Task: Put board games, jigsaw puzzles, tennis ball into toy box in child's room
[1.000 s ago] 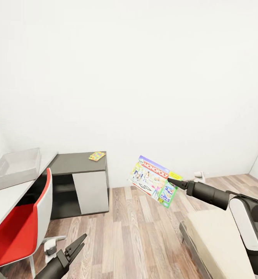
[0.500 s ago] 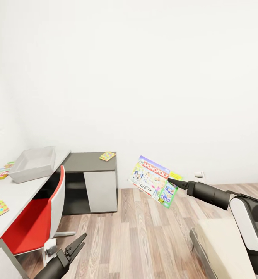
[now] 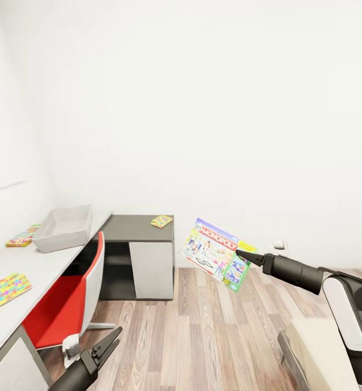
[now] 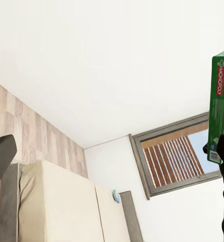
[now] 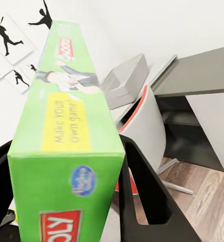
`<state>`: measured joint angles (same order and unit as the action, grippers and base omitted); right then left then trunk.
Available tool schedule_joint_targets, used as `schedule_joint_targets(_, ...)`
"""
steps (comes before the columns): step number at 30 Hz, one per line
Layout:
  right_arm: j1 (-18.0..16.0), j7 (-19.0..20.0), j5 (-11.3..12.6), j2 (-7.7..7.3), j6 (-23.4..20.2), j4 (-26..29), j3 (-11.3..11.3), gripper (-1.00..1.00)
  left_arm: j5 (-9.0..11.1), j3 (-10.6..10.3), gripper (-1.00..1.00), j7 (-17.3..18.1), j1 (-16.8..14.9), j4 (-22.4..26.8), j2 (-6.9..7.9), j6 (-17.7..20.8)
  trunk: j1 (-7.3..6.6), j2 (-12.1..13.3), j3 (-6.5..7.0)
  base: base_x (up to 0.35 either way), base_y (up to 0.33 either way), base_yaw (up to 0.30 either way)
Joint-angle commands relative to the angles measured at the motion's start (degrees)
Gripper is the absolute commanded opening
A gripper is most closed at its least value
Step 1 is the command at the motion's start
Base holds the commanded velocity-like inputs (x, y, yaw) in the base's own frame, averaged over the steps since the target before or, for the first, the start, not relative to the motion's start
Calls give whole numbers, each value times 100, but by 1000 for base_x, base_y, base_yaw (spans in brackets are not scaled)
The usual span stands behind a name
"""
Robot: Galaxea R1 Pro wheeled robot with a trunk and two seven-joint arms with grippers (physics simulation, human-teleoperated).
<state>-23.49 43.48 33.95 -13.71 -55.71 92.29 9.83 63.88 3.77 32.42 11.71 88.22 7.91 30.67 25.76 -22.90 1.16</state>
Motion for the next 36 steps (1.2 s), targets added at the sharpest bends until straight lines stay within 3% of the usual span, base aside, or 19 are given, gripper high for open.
schedule_joint_targets(1,0,28,-11,0,-24,0,7,-100,45,3,100,-3,0,3,0,47,2,-2,7,0,0,147)
schedule_joint_targets(9,-3,29,-11,0,-27,0,21,-100,44,1,100,-2,-2,9,-5,39,2,-2,23,68,-1,40)
schedule_joint_targets(21,1,-5,-11,44,59,0,60,-100,38,-2,100,-2,-7,3,-10,23,2,-2,25,263,-74,4)
schedule_joint_targets(28,2,-9,-11,22,67,0,68,-100,21,-101,100,-21,-205,7,-168,28,2,-2,25,302,-107,0)
schedule_joint_targets(32,16,44,-51,151,13,-86,-62,-100,-116,-224,100,-48,-74,-46,-63,111,2,-3,25,0,0,0)
schedule_joint_targets(36,16,44,-44,151,13,-86,-139,-100,-182,-224,100,-48,55,-46,-63,111,2,-3,25,0,0,0)
